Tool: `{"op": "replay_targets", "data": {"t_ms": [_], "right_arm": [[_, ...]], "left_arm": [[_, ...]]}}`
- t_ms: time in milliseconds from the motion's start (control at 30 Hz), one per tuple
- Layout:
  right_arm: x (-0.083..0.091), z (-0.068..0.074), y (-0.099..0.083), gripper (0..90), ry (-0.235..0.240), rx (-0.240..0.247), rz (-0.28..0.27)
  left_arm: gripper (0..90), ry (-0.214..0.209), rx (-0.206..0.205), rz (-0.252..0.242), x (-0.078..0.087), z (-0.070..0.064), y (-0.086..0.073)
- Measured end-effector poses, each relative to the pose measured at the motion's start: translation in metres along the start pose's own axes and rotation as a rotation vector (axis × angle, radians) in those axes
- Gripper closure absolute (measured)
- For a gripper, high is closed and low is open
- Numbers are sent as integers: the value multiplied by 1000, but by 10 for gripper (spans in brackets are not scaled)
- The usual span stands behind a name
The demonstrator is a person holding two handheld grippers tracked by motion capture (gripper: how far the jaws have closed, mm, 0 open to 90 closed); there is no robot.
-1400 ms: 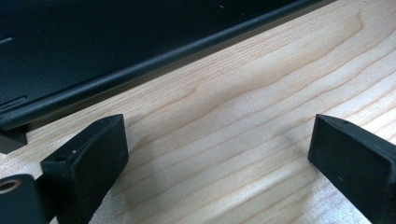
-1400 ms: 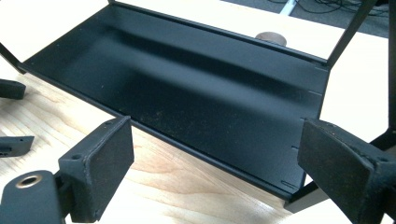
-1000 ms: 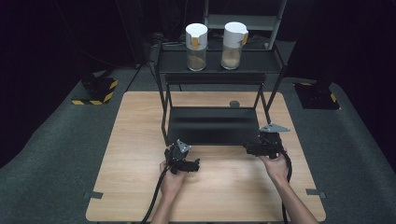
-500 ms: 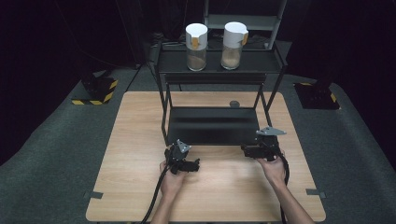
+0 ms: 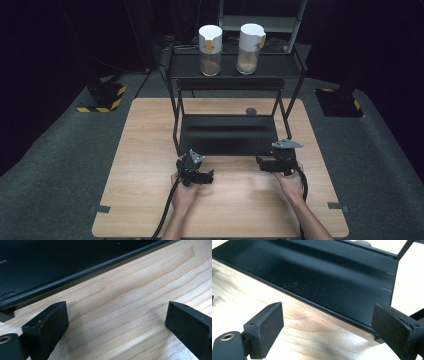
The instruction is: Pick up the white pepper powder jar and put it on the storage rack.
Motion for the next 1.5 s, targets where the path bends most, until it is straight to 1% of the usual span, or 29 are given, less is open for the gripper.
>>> {"op": "replay_targets", "data": {"t_ms": [433,633,867,1100,1500], "right_arm": [[-6,2,-9,105,-3,5,7],[-13,4,-14,103,-5,5,29],[-17,5,-20,104,-16,8,36],[-20,4,-25,104,-22,-1,48],[-34,4,-34,96,-31,-6,99]], "left_arm": [[48,0,-1,1,0,0,0],[48,1,0,1,0,0,0],[48,0,0,0,0,0,0],[48,1,0,0,0,0,0],[48,0,0,0,0,0,0]]}}
Point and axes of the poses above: each handheld gripper's, and its own axes: x roughly backward along the jaws, y roughly out of its top, z roughly to its left, the point moved 4 cm from there along -x, roughly forward along the jaws, and after that the axes turned 8 degrees about y, right-handed, at the moved point
